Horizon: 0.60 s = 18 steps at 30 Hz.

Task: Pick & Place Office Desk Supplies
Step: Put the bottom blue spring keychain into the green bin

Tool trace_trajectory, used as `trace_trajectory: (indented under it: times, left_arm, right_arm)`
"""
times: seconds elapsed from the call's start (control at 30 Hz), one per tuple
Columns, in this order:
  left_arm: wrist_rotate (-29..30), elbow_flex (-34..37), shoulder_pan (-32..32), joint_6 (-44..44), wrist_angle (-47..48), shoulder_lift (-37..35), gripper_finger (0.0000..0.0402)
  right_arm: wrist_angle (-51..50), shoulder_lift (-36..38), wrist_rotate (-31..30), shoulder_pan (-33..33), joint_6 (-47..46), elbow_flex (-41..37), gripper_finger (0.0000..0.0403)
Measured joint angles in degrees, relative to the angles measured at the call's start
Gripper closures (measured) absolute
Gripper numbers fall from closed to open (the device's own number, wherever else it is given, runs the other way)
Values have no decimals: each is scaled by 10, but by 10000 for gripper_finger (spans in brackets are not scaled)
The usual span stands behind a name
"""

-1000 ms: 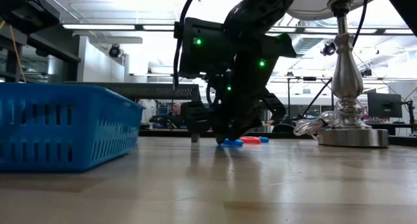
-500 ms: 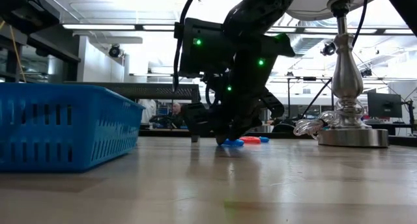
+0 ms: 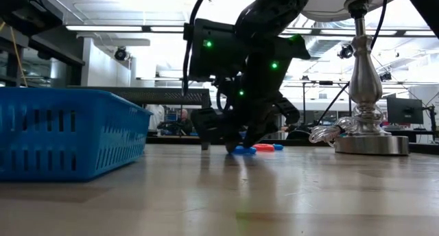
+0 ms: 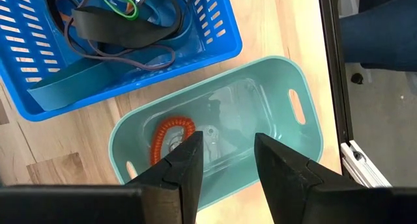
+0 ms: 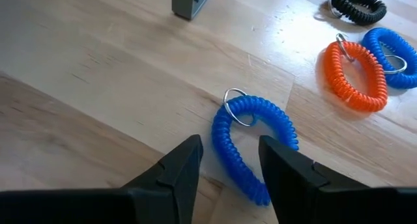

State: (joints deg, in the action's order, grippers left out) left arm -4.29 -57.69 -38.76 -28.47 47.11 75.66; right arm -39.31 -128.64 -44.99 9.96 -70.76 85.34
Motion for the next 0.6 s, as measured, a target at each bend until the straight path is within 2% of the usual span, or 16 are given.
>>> trace_trajectory:
  times: [0.3,0.6]
  left_arm:
    - [0,0,0,0,-2,0,269]
    - [0,0,4,0,-49,0,269]
  right_arm:
    - [13,0,0,-1,20,0,255]
    - [27,0,7,-3,50,0,257]
